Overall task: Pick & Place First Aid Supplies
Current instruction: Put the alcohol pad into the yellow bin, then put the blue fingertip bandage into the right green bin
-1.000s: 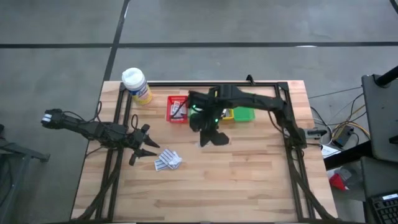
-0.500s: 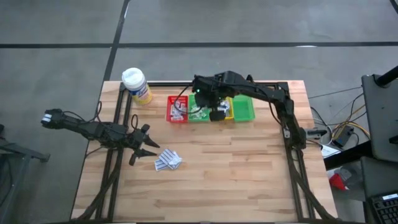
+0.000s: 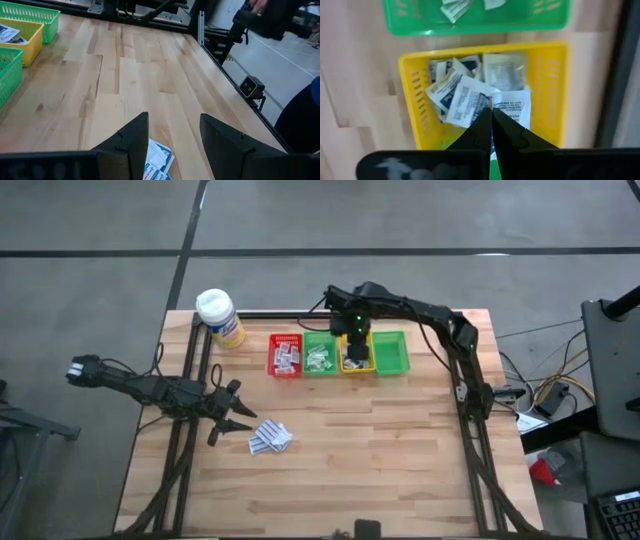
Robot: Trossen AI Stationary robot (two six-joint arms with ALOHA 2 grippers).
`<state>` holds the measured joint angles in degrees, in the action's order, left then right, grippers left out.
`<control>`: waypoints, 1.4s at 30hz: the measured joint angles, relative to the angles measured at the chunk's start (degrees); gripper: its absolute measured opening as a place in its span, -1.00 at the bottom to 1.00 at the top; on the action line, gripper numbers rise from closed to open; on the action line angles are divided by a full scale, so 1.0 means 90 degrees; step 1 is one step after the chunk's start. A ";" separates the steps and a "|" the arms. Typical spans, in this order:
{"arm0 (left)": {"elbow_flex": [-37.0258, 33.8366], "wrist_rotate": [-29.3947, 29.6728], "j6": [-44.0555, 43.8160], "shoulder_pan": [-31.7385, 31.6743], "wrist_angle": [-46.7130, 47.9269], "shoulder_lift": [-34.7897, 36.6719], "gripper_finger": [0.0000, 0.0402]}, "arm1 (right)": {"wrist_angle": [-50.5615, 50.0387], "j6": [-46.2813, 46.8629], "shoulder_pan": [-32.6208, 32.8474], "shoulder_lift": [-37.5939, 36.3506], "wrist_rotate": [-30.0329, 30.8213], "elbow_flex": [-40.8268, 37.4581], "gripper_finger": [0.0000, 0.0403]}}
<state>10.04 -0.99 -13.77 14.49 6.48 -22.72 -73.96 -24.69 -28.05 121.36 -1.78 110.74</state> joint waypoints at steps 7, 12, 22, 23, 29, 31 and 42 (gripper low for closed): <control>0.0000 0.0000 -0.0011 0.0001 -0.0002 0.0000 -0.14 | 0.0399 0.0022 -0.0225 0.0000 -0.0481 -0.0622 -0.96; 0.0000 0.0036 -0.0119 0.0001 -0.0002 0.0000 -0.14 | 0.0819 0.0009 -0.0223 0.0000 -0.0483 -0.0942 -0.96; -0.0001 0.0046 -0.0174 0.0001 -0.0002 0.0000 -0.14 | 0.0928 -0.0163 -0.0249 0.0000 -0.0497 -0.0944 -0.83; 0.0000 0.0047 -0.0174 0.0001 -0.0002 0.0000 -0.14 | 0.0930 -0.0164 -0.0260 0.0000 -0.0497 -0.0913 -0.79; 0.0000 0.0049 -0.0179 0.0000 -0.0002 0.0000 -0.14 | 0.0999 -0.0286 -0.0309 0.0000 -0.0485 -0.0865 -0.46; 0.0000 0.0049 -0.0181 0.0001 -0.0004 0.0000 -0.14 | 0.0882 -0.0311 -0.0308 0.0000 -0.0477 -0.0787 -0.38; 0.0000 0.0068 -0.0503 -0.0001 -0.0168 0.0001 -0.14 | 0.0166 0.0554 0.0188 -0.0682 -0.2313 -0.0580 -0.39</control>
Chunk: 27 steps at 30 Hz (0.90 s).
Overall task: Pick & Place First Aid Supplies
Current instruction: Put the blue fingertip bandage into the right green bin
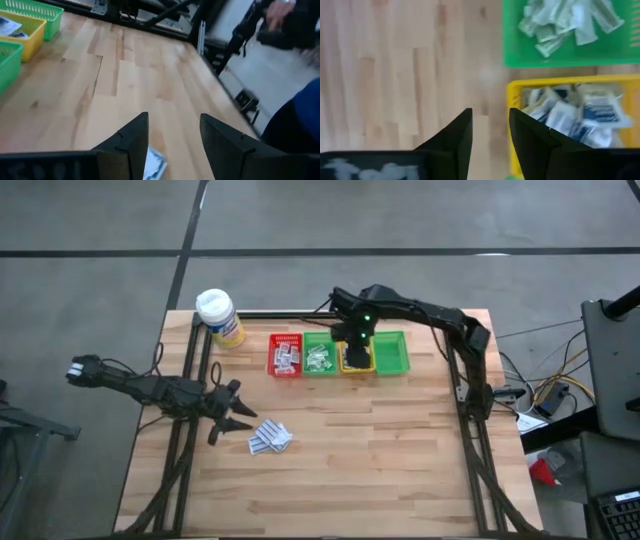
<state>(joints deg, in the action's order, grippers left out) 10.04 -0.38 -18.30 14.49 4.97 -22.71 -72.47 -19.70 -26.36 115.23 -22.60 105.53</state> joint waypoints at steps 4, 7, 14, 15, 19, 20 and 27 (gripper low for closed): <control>0.0074 0.0003 -0.0653 0.0000 -0.0047 0.0002 -0.14 | 0.0394 0.0338 0.0326 -0.0778 0.0008 -0.0756 -0.45; 0.0206 0.0002 -0.0734 0.0001 -0.0038 -0.0039 -0.14 | 0.0908 0.0822 0.0595 -0.1508 0.0005 -0.1527 -0.49; 0.1094 0.0000 -0.0865 0.0002 0.1074 -0.0669 -0.14 | 0.3087 0.2563 0.1262 -0.3213 0.0027 -0.3757 -0.56; 0.1291 0.0000 -0.0863 0.0002 0.1392 -0.0861 -0.14 | 0.3456 0.2819 0.1370 -0.3422 0.0028 -0.4061 -0.57; 0.2084 -0.0001 -0.0858 -0.0001 0.2579 -0.1761 -0.14 | 0.4796 0.3648 0.1736 -0.4083 0.0249 -0.5058 -0.60; 0.2287 0.0007 -0.0858 -0.0004 0.2829 -0.1987 -0.14 | 0.5018 0.3778 0.1825 -0.4219 0.0325 -0.5259 -0.61; 0.3376 0.0051 -0.0856 -0.0026 0.3374 -0.3373 -0.14 | 0.6308 0.4385 0.2297 -0.5148 0.1189 -0.6538 -0.64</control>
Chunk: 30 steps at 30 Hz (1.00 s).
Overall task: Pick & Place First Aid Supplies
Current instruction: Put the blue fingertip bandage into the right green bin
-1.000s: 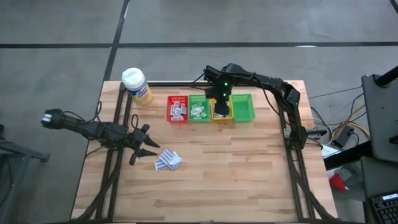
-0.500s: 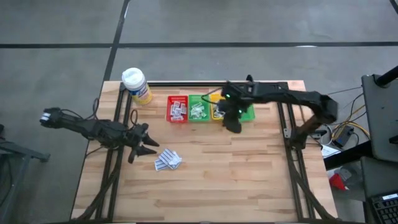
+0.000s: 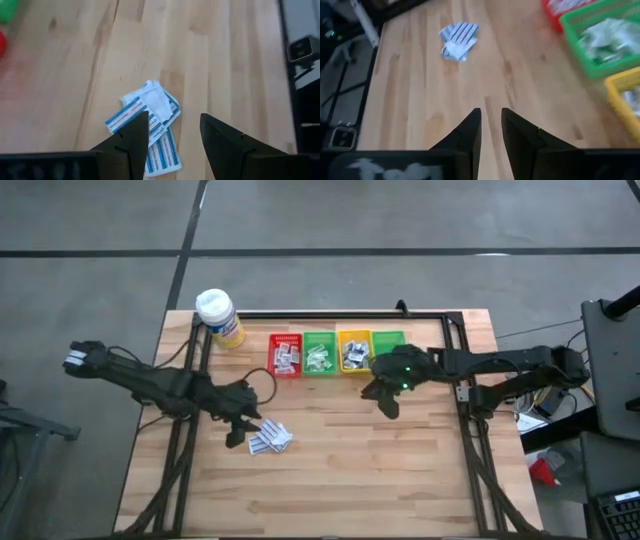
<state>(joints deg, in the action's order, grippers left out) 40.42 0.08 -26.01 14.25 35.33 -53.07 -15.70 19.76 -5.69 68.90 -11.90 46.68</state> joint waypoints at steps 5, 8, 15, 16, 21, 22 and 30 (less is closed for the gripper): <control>0.0388 0.0000 0.0468 0.0002 0.0067 -0.0624 -0.14 | 0.0968 0.0048 0.0164 -0.0681 0.0489 -0.0738 -0.63; 0.0520 0.0000 0.0723 0.0002 -0.0006 -0.0859 -0.14 | 0.1213 0.0103 0.0161 -0.1078 0.0512 -0.1095 -0.62; 0.0536 -0.0002 0.0690 0.0002 -0.0144 -0.1106 -0.14 | 0.1707 -0.0019 0.0159 -0.1980 0.0700 -0.1881 -0.66; 0.0521 -0.0002 0.0691 0.0002 -0.0141 -0.1127 -0.14 | 0.1829 -0.0030 0.0157 -0.2103 0.0739 -0.1995 -0.66; 0.0522 -0.0002 0.0657 0.0006 -0.0206 -0.1204 -0.14 | 0.2265 -0.0049 0.0159 -0.2806 0.0912 -0.2622 -0.64; 0.0522 -0.0002 0.0585 0.0006 -0.0240 -0.1217 -0.14 | 0.2386 -0.0048 0.0159 -0.2952 0.1012 -0.2770 -0.64; 0.0522 -0.0001 0.0127 -0.0023 -0.0469 -0.1289 -0.14 | 0.4488 0.0044 0.0157 -0.3829 0.1209 -0.4098 -0.61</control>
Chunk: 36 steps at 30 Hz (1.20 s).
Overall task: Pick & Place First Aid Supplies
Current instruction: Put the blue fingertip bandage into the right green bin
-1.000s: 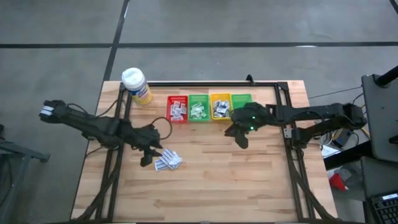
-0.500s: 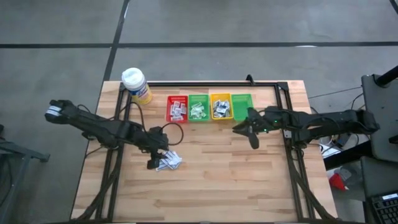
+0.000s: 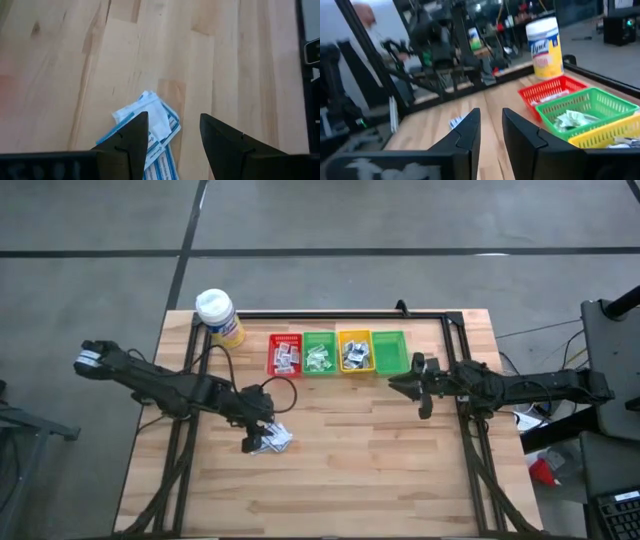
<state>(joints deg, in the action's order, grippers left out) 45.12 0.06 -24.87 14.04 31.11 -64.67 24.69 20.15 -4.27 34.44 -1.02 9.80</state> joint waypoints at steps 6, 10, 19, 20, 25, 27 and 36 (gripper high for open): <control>0.0003 0.0003 -0.0454 -0.0107 0.0170 -0.0363 -0.14 | 0.0287 0.0481 0.0000 -0.0243 0.0006 -0.0510 -0.67; 0.0037 0.0090 -0.0723 -0.0290 0.0909 -0.0746 -0.14 | 0.0302 0.0680 0.0000 -0.0238 0.0008 -0.0627 -0.69; -0.0049 0.0221 -0.1126 -0.0600 0.1638 -0.0834 -0.14 | 0.0305 0.0700 0.0000 -0.0243 0.0012 -0.0605 -0.69; -0.0049 0.0222 -0.1126 -0.0602 0.1589 -0.0829 -0.14 | 0.0311 0.0697 0.0000 -0.0243 0.0012 -0.0598 -0.70; -0.0163 0.0266 -0.1260 -0.0605 0.1490 -0.0832 -0.14 | 0.0301 0.0669 0.0002 -0.0243 0.0015 -0.0575 -0.70; -0.0316 0.0271 -0.1318 -0.0619 0.1314 -0.0832 -0.14 | 0.0301 0.0681 0.0002 -0.0241 0.0013 -0.0575 -0.69; -0.0622 -0.0138 -0.1986 -0.0698 0.0605 -0.0798 -0.14 | 0.0298 0.0696 0.0000 -0.0233 0.0012 -0.0575 -0.66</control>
<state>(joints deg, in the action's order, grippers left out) 39.53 -1.17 -42.74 7.76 36.55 -71.85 27.38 26.41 -4.27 32.34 -0.91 4.62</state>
